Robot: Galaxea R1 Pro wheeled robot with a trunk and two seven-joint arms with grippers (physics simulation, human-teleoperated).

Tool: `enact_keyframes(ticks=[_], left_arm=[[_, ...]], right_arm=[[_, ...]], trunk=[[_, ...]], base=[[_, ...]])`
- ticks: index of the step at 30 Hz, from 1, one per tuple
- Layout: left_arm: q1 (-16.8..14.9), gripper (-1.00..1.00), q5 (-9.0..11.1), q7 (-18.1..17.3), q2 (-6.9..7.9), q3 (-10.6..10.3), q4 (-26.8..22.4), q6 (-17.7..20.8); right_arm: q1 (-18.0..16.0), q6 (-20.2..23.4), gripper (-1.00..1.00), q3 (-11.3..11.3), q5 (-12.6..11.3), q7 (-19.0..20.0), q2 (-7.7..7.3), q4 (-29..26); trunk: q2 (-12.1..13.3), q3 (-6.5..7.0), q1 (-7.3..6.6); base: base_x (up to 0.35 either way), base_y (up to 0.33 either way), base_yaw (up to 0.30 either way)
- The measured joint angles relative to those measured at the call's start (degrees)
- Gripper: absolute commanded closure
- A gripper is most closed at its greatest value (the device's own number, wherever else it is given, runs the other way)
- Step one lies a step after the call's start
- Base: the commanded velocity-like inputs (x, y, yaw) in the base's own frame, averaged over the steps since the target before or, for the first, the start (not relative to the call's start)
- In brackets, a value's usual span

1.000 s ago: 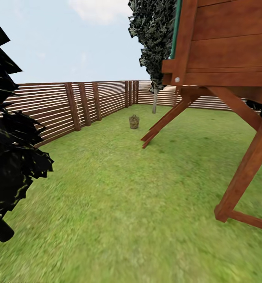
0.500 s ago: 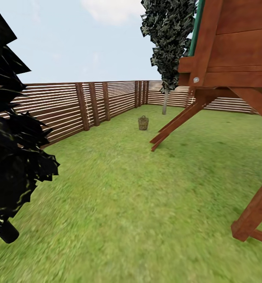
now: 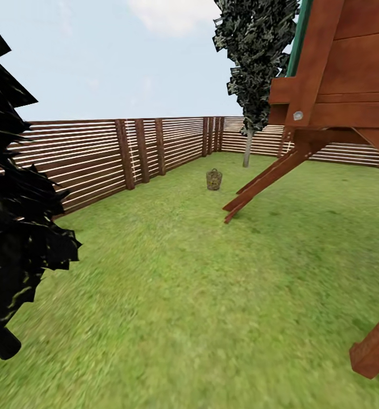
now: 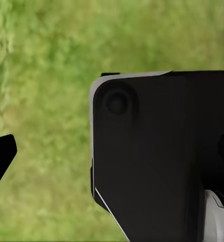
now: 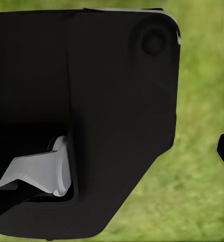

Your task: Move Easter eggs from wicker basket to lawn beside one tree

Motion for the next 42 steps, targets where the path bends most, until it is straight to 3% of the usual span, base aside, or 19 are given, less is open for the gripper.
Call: enact_keyframes(ticks=[42], left_arm=[[-0.01,-1.00,0.00,0.00,0.00,0.01,0.00,-0.01]], right_arm=[[0.00,0.00,-1.00,0.00,-0.01,0.00,0.00,0.00]], trunk=[[0.00,0.00,0.00]], base=[[0.295,-0.022,0.001]])
